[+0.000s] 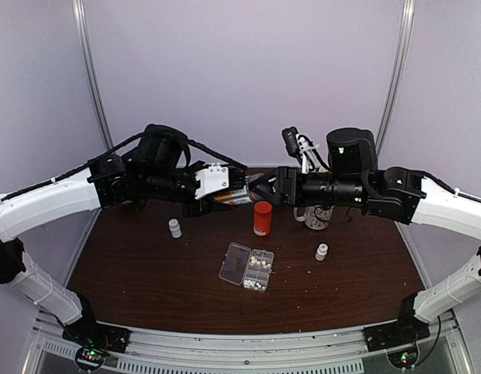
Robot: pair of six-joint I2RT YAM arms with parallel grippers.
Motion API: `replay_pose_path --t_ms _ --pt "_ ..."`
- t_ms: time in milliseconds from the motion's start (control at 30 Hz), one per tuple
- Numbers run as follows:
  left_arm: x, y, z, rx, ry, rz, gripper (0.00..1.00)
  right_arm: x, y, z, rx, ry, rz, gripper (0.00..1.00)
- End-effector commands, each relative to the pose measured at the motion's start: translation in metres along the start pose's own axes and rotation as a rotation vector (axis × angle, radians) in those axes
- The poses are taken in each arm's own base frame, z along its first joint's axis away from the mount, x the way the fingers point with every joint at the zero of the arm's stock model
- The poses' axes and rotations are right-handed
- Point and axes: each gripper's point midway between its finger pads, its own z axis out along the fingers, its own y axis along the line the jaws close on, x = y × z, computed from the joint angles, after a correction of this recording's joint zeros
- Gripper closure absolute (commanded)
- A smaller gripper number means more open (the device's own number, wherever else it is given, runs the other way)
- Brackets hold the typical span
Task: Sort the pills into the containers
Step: Screw the lid of the pill bottle onto the pill bottle.
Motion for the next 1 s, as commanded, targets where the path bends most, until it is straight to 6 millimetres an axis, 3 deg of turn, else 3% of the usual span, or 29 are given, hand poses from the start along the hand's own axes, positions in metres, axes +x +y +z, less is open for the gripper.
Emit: replay_pose_path --t_ms 0,167,233,333,433,467,500,600,700,833,967 --pt "-0.09 0.077 -0.021 -0.399 -0.306 0.118 1.0 0.032 0.021 0.024 -0.124 0.139 0.28 0.95" --pt "-0.086 0.061 -0.008 -0.389 -0.304 0.186 1.0 0.015 0.026 0.022 -0.186 0.095 0.411 0.96" --pt "-0.081 0.057 -0.002 -0.381 -0.291 0.189 1.0 0.01 0.027 0.018 -0.187 0.086 0.414 0.91" --pt "-0.07 0.049 0.005 -0.356 -0.27 0.175 1.0 0.0 0.022 0.006 -0.166 0.051 0.392 0.58" --pt "-0.056 0.036 0.012 -0.314 -0.238 0.143 1.0 -0.013 0.014 -0.019 -0.13 -0.008 0.307 0.29" --pt "-0.051 0.032 0.013 -0.297 -0.227 0.126 1.0 -0.017 0.013 -0.03 -0.123 -0.024 0.255 0.12" --pt "-0.048 0.029 0.011 -0.285 -0.22 0.104 1.0 -0.021 0.015 -0.04 -0.119 -0.033 0.19 0.02" --pt "-0.041 0.022 0.003 -0.264 -0.215 0.034 1.0 -0.025 0.022 -0.073 -0.104 -0.035 -0.014 0.0" --pt "-0.041 0.012 -0.005 -0.224 -0.241 -0.015 1.0 -0.013 0.028 -0.094 -0.14 0.008 -0.182 0.01" --pt "-0.04 -0.005 -0.007 -0.107 -0.23 -0.08 1.0 0.01 0.014 -0.101 -0.07 0.126 -0.405 0.0" --pt "-0.056 -0.029 -0.013 0.066 -0.312 -0.187 1.0 0.025 -0.012 -0.098 0.101 0.216 -0.817 0.0"
